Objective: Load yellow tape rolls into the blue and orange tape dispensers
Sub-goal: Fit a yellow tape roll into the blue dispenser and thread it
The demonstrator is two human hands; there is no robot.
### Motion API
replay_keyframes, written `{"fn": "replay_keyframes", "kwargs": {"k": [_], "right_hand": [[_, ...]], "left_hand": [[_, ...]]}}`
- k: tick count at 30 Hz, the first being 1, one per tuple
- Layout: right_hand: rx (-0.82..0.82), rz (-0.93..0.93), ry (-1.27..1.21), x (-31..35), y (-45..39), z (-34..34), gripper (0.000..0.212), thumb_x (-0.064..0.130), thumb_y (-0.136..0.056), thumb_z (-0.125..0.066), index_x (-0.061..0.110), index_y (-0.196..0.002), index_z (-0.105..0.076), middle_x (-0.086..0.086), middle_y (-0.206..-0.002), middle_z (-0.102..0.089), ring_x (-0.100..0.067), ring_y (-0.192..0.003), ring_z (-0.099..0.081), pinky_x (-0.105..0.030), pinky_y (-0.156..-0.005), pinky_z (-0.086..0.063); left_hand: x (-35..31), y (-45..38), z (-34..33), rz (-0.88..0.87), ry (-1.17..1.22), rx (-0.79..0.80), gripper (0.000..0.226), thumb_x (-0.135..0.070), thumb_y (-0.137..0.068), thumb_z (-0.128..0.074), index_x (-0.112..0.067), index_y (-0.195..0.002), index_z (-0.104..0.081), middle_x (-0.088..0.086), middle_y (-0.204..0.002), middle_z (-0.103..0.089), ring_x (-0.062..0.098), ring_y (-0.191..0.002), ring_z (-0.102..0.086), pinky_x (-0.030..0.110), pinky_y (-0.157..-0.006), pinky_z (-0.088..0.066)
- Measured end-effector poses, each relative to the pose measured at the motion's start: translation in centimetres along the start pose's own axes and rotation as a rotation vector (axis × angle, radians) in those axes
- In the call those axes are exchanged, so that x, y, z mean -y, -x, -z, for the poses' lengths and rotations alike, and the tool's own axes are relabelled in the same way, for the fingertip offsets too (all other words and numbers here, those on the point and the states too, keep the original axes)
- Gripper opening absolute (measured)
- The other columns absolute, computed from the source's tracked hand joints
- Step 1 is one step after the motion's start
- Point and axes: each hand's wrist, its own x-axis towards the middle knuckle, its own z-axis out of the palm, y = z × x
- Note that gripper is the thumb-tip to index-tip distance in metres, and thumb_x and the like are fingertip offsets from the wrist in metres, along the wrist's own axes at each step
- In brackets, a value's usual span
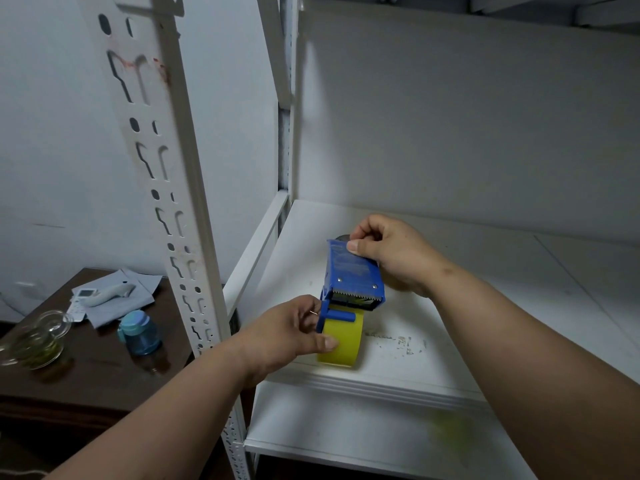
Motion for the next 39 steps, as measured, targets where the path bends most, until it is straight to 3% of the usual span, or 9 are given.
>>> {"fn": "replay_keyframes", "kwargs": {"k": [4,7,13,19,22,27,32,36,39], "right_hand": [[-0.077,-0.017,0.192,0.2,0.1,-0.1,0.020,0.014,-0.090,-0.053,0.029,-0.078,-0.059,0.006,-0.087,-0.063,-0.011,-0.077,-0.058,-0.021,-0.061,-0.047],[0.110,-0.083,-0.144,0.9,0.8,1.1,0.016,0.013,-0.086,-0.060,0.026,-0.096,-0.061,-0.001,-0.100,-0.062,-0.011,-0.079,-0.058,-0.013,-0.059,-0.047],[0.425,-0.151,0.009,0.9,1.5,2.2,0.095,0.030,-0.055,-0.079,0.020,-0.140,-0.037,0.004,-0.136,-0.046,-0.010,-0.121,-0.049,-0.030,-0.108,-0.036],[0.380,-0.171,-0.050,1.0,0.5,2.3,0.056,0.001,-0.076,-0.071,0.013,-0.127,-0.051,-0.003,-0.128,-0.053,-0.015,-0.113,-0.052,-0.022,-0.091,-0.043],[0.259,-0.127,0.056,1.7,-0.1,2.2,0.033,0.011,-0.082,-0.066,0.018,-0.114,-0.059,-0.003,-0.117,-0.060,-0.019,-0.110,-0.056,-0.028,-0.090,-0.044],[0.395,-0.144,0.247,2.2,0.1,1.6,0.074,0.047,-0.061,-0.080,0.024,-0.126,-0.053,0.003,-0.124,-0.050,-0.013,-0.112,-0.051,-0.026,-0.089,-0.044],[0.195,-0.130,0.147,2.3,-0.3,1.6,0.033,0.027,-0.082,-0.070,0.016,-0.113,-0.062,-0.003,-0.107,-0.062,-0.016,-0.093,-0.060,-0.023,-0.070,-0.049],[0.321,-0.152,0.196,2.9,-0.2,1.1,0.058,0.051,-0.066,-0.076,0.025,-0.115,-0.060,0.003,-0.110,-0.058,-0.009,-0.095,-0.058,-0.020,-0.067,-0.044],[0.224,-0.124,0.256,2.6,-0.5,0.6,0.040,0.036,-0.077,-0.074,0.019,-0.111,-0.062,0.001,-0.105,-0.060,-0.008,-0.085,-0.059,-0.020,-0.061,-0.045]], "left_hand": [[-0.2,0.1,-0.1,-0.002,-0.004,0.020,0.048,-0.005,-0.077,-0.075,-0.001,-0.121,-0.057,0.038,-0.117,-0.057,0.032,-0.103,-0.056,0.062,-0.107,-0.035],[-0.4,0.3,-0.1,-0.002,0.006,0.045,0.058,-0.009,-0.071,-0.076,0.004,-0.123,-0.053,0.018,-0.105,-0.056,0.027,-0.097,-0.048,0.065,-0.106,-0.032],[-1.1,0.9,-0.3,-0.009,-0.006,0.064,0.062,-0.016,-0.068,-0.077,0.003,-0.122,-0.053,0.012,-0.105,-0.052,0.026,-0.097,-0.047,0.066,-0.105,-0.032],[-1.6,1.4,-0.3,0.007,-0.055,0.069,0.069,-0.018,-0.065,-0.078,0.007,-0.122,-0.049,0.011,-0.106,-0.054,0.024,-0.097,-0.048,0.067,-0.104,-0.033],[-1.8,1.5,-0.4,0.010,-0.089,0.081,0.070,-0.017,-0.064,-0.079,0.007,-0.122,-0.049,0.022,-0.109,-0.060,0.024,-0.099,-0.051,0.065,-0.103,-0.036],[-1.6,1.3,-0.3,0.009,-0.112,0.064,0.072,-0.019,-0.063,-0.079,0.010,-0.121,-0.047,0.020,-0.110,-0.059,0.022,-0.098,-0.050,0.065,-0.103,-0.036],[-1.3,1.2,0.0,0.006,-0.147,0.061,0.061,-0.014,-0.067,-0.079,0.005,-0.119,-0.053,0.027,-0.111,-0.061,0.026,-0.096,-0.056,0.063,-0.103,-0.038],[-1.1,0.9,0.1,-0.011,-0.150,0.057,0.055,-0.012,-0.069,-0.078,0.003,-0.116,-0.055,0.029,-0.112,-0.061,0.026,-0.096,-0.057,0.062,-0.102,-0.039],[-1.0,0.7,0.3,-0.017,-0.133,0.060,0.052,-0.008,-0.072,-0.077,0.001,-0.118,-0.056,0.035,-0.122,-0.058,0.031,-0.103,-0.060,0.062,-0.103,-0.039]]}}
